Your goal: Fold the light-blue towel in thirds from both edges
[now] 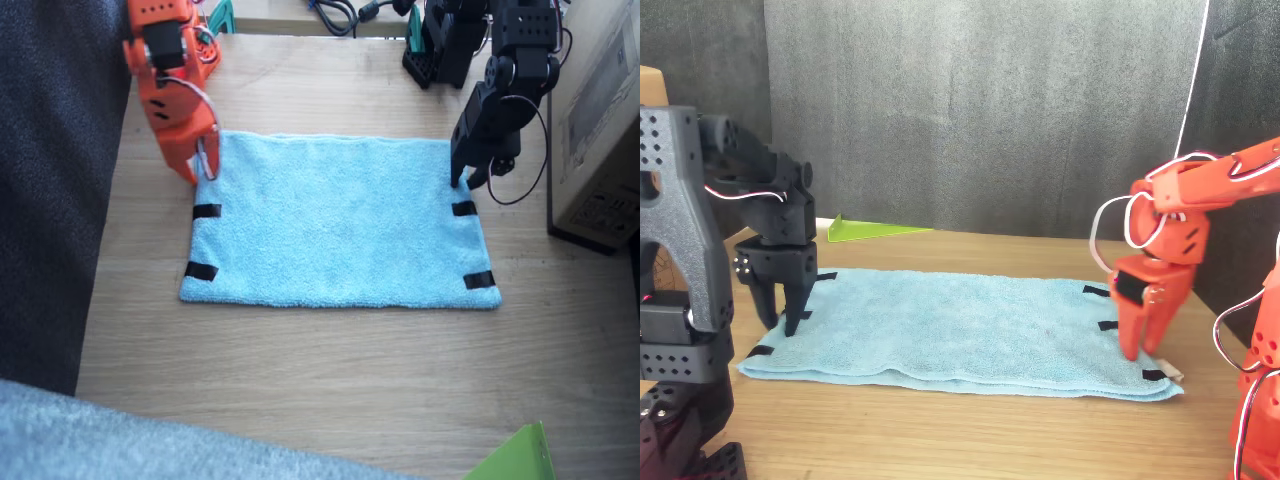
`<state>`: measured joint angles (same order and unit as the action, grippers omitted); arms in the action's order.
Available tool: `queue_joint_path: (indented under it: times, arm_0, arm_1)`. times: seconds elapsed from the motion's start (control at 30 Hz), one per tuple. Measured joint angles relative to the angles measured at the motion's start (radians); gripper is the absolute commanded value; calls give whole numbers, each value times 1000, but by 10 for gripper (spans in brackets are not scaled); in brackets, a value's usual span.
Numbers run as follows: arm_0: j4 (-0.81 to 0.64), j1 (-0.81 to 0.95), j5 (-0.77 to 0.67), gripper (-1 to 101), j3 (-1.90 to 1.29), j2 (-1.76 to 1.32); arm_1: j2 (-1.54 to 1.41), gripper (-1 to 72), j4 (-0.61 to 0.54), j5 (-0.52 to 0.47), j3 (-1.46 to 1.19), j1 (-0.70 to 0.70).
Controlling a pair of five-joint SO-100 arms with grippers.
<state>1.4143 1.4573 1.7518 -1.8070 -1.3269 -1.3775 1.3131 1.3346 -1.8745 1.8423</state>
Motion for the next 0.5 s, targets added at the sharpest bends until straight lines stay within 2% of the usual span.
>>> queue_joint_path:
  times: [0.5]
  arm_0:
    - [-11, 0, -9, -1, -21, -21]
  arm_1:
    - [14, 2, 2, 2, 11, 0]
